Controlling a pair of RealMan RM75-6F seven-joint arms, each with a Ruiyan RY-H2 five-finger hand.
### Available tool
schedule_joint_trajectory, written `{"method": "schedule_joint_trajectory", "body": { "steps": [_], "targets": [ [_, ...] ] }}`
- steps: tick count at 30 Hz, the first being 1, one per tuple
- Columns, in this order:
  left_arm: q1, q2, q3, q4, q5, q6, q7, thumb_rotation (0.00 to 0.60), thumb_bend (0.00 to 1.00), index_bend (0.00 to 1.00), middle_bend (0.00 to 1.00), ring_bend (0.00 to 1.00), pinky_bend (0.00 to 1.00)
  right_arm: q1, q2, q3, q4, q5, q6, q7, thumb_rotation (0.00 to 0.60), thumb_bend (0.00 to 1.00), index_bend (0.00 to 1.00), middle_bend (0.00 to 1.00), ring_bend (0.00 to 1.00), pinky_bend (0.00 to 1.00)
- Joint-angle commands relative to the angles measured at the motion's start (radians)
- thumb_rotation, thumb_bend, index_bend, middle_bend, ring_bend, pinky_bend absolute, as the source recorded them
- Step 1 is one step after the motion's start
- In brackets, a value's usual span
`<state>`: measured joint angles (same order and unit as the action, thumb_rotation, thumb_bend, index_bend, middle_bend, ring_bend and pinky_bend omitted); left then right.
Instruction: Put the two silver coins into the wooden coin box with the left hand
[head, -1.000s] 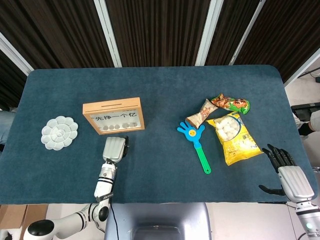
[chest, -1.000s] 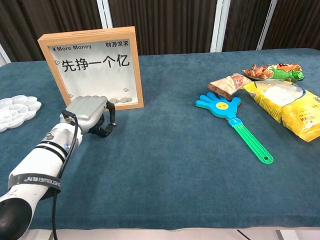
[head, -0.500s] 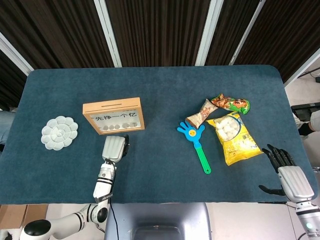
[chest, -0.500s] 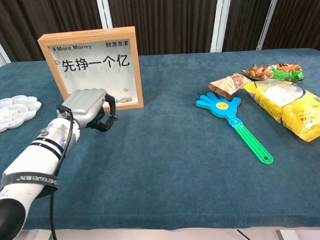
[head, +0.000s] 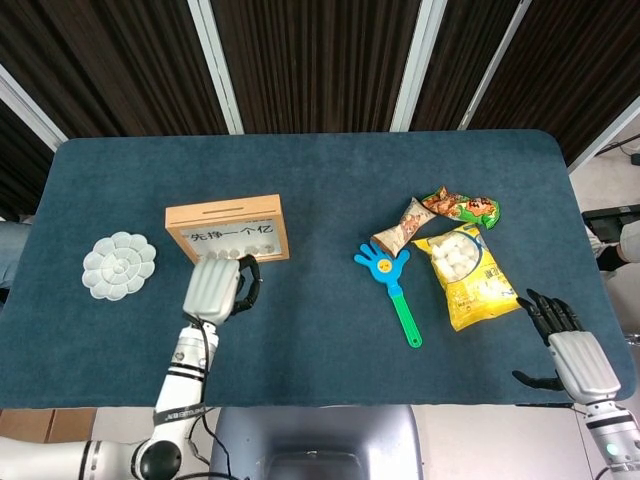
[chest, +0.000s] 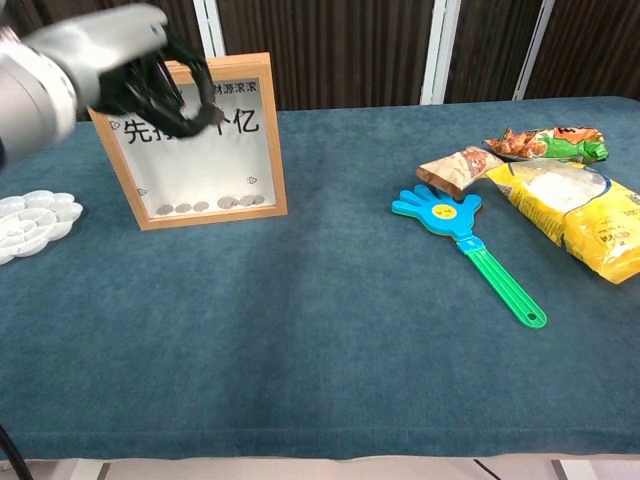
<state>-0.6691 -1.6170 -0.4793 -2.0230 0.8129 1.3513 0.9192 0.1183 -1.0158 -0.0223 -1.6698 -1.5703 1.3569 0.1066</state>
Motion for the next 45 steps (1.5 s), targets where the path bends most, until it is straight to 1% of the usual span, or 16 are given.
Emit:
{"method": "schedule_joint_trajectory", "body": {
  "steps": [1, 2, 5, 8, 12, 16, 22, 29, 45],
  "targets": [
    [-0.107, 0.164, -0.21, -0.166, -0.265, 0.199, 0.236, 0.6, 0.44, 0.56, 1.0, 1.0, 1.0, -0.001, 0.002, 0.001, 0.0, -0.001, 0.004, 0.008, 0.6, 0.09, 0.0, 0.0, 0.0, 0.0],
    [-0.133, 0.166, -0.244, -0.149, -0.307, 0.216, 0.239, 0.6, 0.44, 0.56, 1.0, 1.0, 1.0, -0.001, 0.004, 0.002, 0.002, 0.001, 0.005, 0.014, 0.6, 0.09, 0.0, 0.0, 0.0, 0.0],
    [-0.202, 0.17, -0.316, -0.086, -0.404, 0.236, 0.246, 0.6, 0.44, 0.56, 1.0, 1.0, 1.0, 0.0, 0.006, 0.004, 0.006, 0.007, 0.003, 0.023, 0.6, 0.09, 0.0, 0.0, 0.0, 0.0],
    [-0.27, 0.163, -0.353, 0.003, -0.473, 0.235, 0.244, 0.6, 0.44, 0.56, 1.0, 1.0, 1.0, 0.002, 0.005, 0.006, 0.008, 0.012, -0.001, 0.026, 0.6, 0.09, 0.0, 0.0, 0.0, 0.0],
    [-0.344, 0.148, -0.38, 0.115, -0.575, 0.216, 0.238, 0.6, 0.44, 0.55, 1.0, 1.0, 1.0, 0.003, 0.007, 0.009, 0.01, 0.017, -0.002, 0.033, 0.6, 0.09, 0.0, 0.0, 0.0, 0.0],
    [-0.411, 0.128, -0.359, 0.256, -0.604, 0.193, 0.228, 0.6, 0.44, 0.55, 1.0, 1.0, 1.0, 0.002, 0.011, 0.01, 0.013, 0.023, -0.002, 0.045, 0.6, 0.09, 0.0, 0.0, 0.0, 0.0],
    [-0.441, 0.116, -0.316, 0.352, -0.631, 0.163, 0.198, 0.6, 0.44, 0.55, 1.0, 1.0, 1.0, -0.007, 0.02, 0.012, 0.023, 0.027, 0.012, 0.076, 0.6, 0.09, 0.0, 0.0, 0.0, 0.0],
    [-0.458, 0.104, -0.28, 0.399, -0.661, 0.128, 0.162, 0.6, 0.44, 0.55, 1.0, 1.0, 1.0, -0.009, 0.023, 0.01, 0.025, 0.022, 0.015, 0.084, 0.6, 0.09, 0.0, 0.0, 0.0, 0.0],
    [-0.483, 0.073, -0.209, 0.478, -0.692, 0.094, 0.114, 0.6, 0.44, 0.55, 1.0, 1.0, 1.0, -0.01, 0.024, 0.011, 0.028, 0.017, 0.019, 0.094, 0.6, 0.09, 0.0, 0.0, 0.0, 0.0]
  ]
}}
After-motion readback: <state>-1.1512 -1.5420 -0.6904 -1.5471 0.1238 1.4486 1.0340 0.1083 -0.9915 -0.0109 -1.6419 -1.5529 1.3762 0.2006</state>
